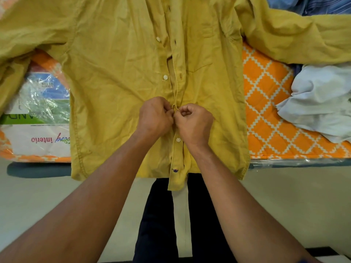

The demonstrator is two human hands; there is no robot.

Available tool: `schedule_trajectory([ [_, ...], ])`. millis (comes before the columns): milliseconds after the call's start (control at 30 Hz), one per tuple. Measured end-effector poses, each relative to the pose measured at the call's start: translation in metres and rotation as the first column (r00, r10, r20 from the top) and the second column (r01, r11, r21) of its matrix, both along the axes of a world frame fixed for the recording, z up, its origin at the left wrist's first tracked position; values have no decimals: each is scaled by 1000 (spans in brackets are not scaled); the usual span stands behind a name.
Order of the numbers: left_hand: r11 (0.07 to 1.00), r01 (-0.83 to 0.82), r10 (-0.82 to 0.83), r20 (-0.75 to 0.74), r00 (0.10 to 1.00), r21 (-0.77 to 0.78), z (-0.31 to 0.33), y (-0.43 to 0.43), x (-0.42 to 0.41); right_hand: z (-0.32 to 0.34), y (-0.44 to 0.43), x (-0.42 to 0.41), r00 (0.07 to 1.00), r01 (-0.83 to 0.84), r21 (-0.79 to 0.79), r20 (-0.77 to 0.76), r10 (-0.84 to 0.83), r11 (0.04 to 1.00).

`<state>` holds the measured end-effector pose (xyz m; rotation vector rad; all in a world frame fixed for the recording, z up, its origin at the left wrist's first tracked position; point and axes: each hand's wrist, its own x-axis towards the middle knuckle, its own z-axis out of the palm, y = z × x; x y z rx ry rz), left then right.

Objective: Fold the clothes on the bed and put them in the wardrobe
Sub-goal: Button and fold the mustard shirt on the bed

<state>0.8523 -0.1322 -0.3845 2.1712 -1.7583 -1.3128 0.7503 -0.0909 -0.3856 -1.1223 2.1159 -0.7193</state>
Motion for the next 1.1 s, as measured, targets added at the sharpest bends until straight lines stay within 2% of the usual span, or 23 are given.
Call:
schedule_trajectory([
  [100, 998, -8, 12, -74, 997, 55, 4, -7, 9, 1, -1, 0, 999, -46, -6, 14, 46, 999],
  [267, 980, -29, 77, -245, 966, 196, 12, -16, 20, -1, -3, -3, 982, 9, 75, 188, -23, 997],
  [367, 979, -42, 92, -244, 966, 200, 12, -17, 19, -2, -1, -3, 963, 26, 86, 266, -48, 996],
  [467, 982, -36, 82, -248, 965, 186, 11, -15, 17, -1, 3, -1, 937, 127, 95, 316, -150, 987],
  [667, 987, -36, 75, -246, 966, 159, 7, -13, 18, 0, 0, 4, 815, 294, 193, 461, -351, 936],
  [900, 987, -33, 71, -246, 967, 156, 7, -14, 18, -3, 2, 2, 805, 260, 184, 501, -318, 948],
  [1100, 986, -49, 92, -274, 957, 159, 6, -12, 20, -4, 0, -10, 685, 236, 263, 637, -352, 936],
])
